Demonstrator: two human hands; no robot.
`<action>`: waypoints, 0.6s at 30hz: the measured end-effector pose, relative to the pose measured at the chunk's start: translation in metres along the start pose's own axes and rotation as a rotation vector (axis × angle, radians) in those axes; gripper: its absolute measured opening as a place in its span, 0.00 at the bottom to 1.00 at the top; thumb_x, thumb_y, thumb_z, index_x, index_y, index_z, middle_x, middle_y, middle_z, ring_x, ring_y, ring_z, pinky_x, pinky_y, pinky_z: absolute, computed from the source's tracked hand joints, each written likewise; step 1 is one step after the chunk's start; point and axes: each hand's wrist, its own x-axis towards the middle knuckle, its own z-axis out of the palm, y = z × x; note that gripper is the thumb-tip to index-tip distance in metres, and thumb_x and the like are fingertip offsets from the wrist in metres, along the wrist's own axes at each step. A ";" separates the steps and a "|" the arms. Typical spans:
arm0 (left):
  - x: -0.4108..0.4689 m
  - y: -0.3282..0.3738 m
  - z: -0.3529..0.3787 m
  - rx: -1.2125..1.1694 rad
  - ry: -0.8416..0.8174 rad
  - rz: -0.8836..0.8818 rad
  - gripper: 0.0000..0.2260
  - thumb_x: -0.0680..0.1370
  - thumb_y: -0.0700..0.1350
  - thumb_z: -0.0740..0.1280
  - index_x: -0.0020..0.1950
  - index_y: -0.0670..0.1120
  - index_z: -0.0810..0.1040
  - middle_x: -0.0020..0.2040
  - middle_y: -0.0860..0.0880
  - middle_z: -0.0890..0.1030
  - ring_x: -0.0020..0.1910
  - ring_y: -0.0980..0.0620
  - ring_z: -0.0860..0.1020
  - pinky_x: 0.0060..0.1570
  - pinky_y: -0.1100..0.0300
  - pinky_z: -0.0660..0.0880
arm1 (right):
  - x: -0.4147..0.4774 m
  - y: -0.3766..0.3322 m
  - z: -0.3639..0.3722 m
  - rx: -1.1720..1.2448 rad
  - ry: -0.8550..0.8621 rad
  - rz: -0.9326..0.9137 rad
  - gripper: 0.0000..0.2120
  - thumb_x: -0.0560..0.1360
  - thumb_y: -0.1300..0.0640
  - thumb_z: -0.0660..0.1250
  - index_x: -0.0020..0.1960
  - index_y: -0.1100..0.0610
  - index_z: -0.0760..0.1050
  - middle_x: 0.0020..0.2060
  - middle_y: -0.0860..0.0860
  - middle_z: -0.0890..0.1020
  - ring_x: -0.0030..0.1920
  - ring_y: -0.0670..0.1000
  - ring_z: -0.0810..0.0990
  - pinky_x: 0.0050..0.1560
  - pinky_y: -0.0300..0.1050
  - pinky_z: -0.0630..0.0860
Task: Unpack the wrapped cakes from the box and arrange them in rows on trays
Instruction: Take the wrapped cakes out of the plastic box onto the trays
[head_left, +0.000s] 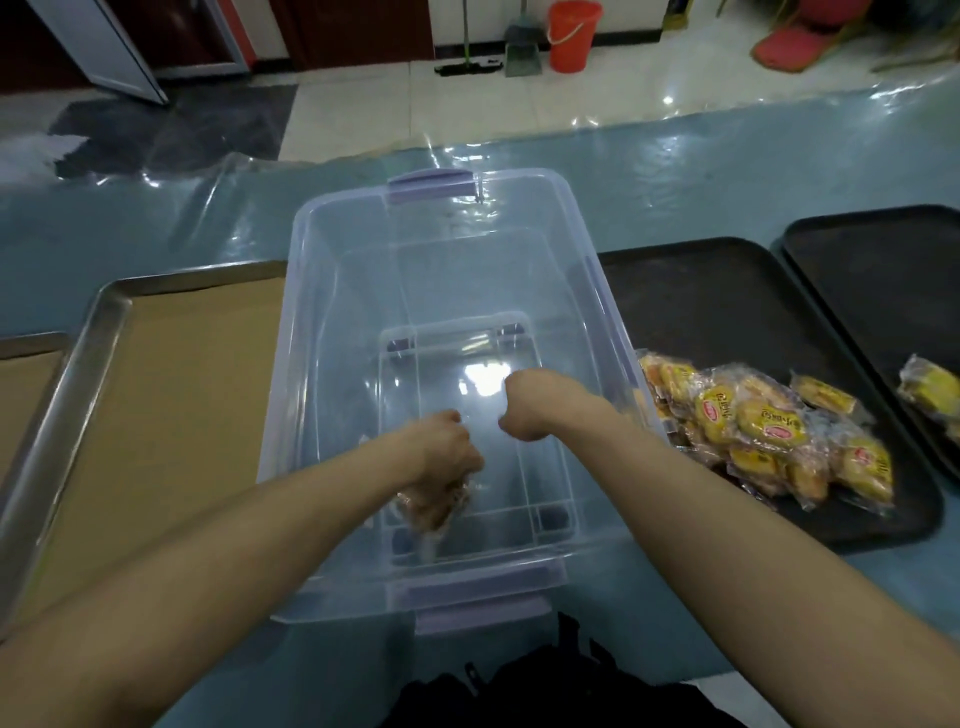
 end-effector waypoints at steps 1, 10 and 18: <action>-0.006 -0.009 -0.007 -0.143 0.024 -0.121 0.14 0.71 0.55 0.78 0.52 0.54 0.79 0.50 0.51 0.84 0.50 0.48 0.81 0.61 0.51 0.77 | -0.001 0.001 -0.004 0.098 0.073 0.009 0.15 0.81 0.56 0.65 0.66 0.59 0.78 0.64 0.58 0.81 0.59 0.60 0.82 0.54 0.49 0.79; -0.070 -0.076 -0.058 -1.185 0.830 -0.654 0.26 0.67 0.67 0.83 0.58 0.56 0.85 0.50 0.56 0.88 0.50 0.54 0.86 0.51 0.53 0.83 | -0.044 0.027 -0.048 0.859 0.453 -0.207 0.38 0.76 0.50 0.78 0.81 0.54 0.65 0.71 0.52 0.78 0.69 0.51 0.79 0.70 0.53 0.77; -0.048 -0.002 -0.195 -1.541 1.320 -0.454 0.18 0.73 0.63 0.79 0.50 0.49 0.86 0.48 0.49 0.90 0.51 0.47 0.89 0.54 0.47 0.85 | -0.089 0.092 -0.063 1.452 0.514 -0.248 0.43 0.63 0.48 0.89 0.72 0.51 0.72 0.63 0.49 0.84 0.58 0.49 0.87 0.58 0.50 0.85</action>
